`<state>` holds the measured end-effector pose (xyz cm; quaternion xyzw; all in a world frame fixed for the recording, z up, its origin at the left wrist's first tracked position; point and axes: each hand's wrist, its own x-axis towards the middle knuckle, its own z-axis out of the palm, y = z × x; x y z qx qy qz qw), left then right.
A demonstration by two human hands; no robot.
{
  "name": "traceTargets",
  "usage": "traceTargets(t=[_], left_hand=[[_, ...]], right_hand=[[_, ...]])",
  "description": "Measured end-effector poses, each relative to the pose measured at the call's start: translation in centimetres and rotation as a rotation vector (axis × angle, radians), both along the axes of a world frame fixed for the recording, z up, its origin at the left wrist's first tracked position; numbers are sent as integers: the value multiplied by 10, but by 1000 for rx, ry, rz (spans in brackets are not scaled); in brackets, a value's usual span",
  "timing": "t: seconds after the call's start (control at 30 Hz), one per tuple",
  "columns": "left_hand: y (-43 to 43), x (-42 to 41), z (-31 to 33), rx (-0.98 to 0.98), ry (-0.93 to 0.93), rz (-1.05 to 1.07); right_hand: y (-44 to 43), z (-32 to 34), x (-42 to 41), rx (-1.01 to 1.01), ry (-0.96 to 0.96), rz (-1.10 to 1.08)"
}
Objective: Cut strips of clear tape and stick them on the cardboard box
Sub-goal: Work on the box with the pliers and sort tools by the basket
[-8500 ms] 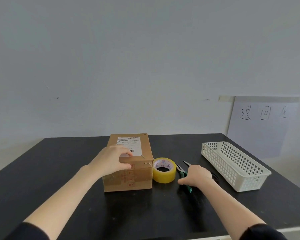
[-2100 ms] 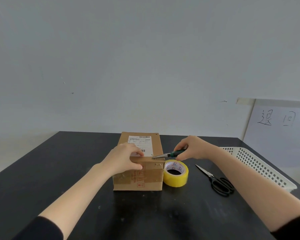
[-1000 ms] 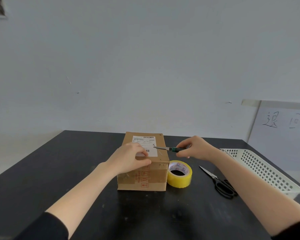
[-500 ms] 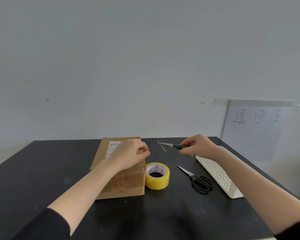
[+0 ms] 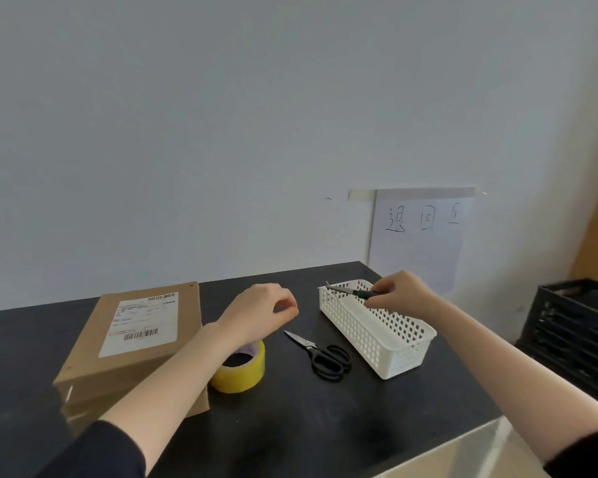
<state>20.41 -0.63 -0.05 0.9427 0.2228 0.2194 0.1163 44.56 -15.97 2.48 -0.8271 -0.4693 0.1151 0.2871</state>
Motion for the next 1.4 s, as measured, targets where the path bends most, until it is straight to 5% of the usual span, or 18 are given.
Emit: traceTargets(t=[0.7, 1.4], left_hand=[[-22, 80, -57, -106, 55, -105], [-15, 65, -49, -84, 69, -75]], right_hand=[[-26, -36, 46, -255, -271, -247], [-21, -38, 46, -152, -389, -228]])
